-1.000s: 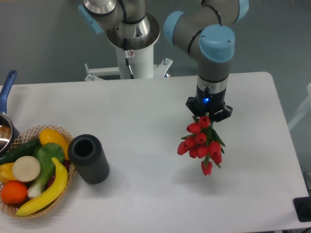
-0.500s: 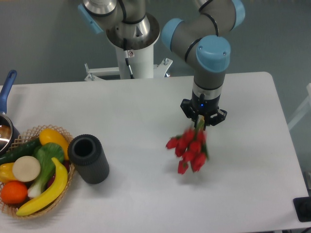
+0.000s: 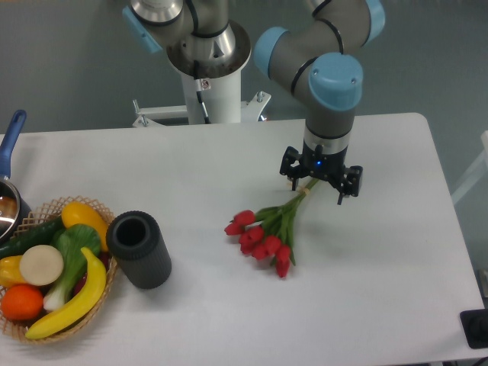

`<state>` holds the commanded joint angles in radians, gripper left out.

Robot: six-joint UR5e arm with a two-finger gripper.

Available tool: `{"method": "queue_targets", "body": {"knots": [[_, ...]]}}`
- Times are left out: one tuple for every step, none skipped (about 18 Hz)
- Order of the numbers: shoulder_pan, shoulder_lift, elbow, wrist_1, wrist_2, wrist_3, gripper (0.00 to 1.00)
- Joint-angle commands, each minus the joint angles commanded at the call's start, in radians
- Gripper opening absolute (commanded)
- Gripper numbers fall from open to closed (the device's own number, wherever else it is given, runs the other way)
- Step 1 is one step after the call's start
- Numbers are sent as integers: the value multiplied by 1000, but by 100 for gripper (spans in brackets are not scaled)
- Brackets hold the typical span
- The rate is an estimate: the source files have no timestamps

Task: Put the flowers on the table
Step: 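Open the gripper to release the tulips onto the table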

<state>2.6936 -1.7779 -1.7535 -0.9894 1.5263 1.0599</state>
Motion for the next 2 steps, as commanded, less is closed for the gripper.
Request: {"method": "queue_targets", "body": {"knots": [[14,2,12,0,0,8,100],[23,2,26,-2,-2,14,100]]}}
